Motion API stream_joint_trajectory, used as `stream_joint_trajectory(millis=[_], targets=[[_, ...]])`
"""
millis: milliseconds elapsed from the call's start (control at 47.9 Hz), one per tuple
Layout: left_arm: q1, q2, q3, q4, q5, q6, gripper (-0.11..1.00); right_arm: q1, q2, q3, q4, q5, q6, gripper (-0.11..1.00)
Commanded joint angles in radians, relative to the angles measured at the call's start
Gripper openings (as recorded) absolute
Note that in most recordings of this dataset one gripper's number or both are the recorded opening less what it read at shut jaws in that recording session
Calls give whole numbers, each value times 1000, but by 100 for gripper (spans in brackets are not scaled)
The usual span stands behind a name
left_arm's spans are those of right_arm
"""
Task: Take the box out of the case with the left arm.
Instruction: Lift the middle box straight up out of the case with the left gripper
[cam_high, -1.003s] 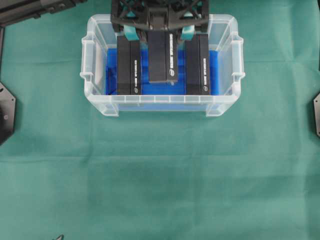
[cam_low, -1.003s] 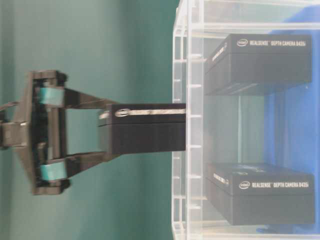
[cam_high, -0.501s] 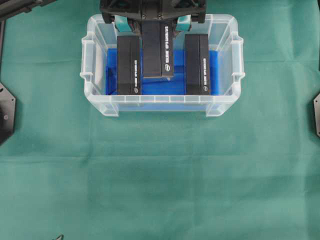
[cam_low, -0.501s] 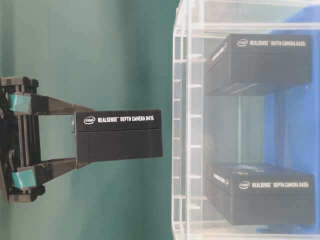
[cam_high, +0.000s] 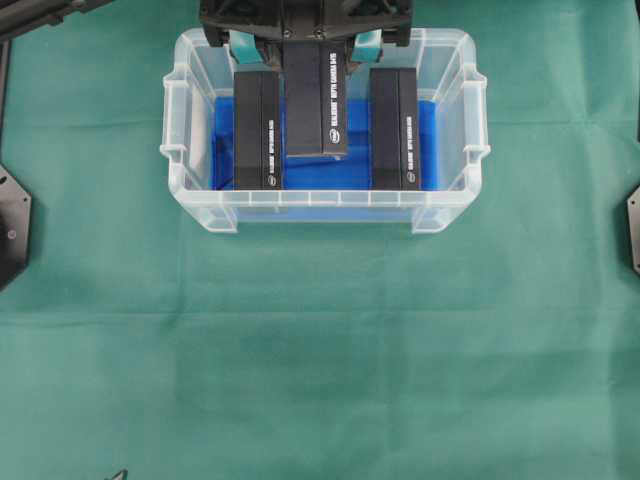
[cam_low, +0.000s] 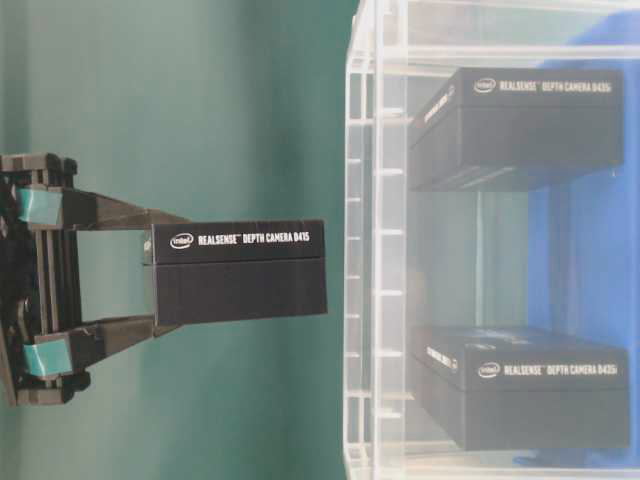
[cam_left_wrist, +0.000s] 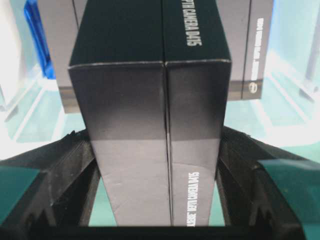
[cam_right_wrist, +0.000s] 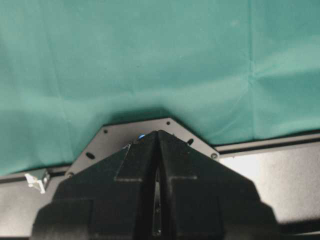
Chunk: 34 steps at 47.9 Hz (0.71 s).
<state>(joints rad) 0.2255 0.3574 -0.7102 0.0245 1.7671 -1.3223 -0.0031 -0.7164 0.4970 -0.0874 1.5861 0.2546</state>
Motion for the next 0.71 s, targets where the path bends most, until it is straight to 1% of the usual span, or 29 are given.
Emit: stream_joint_trajectory(millis=[0, 690], targets=[[-2, -55, -28, 0, 2, 0, 59, -2, -2, -20, -2, 2, 2, 0], [-2, -55, -28, 0, 2, 0, 59, -2, -3, -21, -2, 0, 2, 0]])
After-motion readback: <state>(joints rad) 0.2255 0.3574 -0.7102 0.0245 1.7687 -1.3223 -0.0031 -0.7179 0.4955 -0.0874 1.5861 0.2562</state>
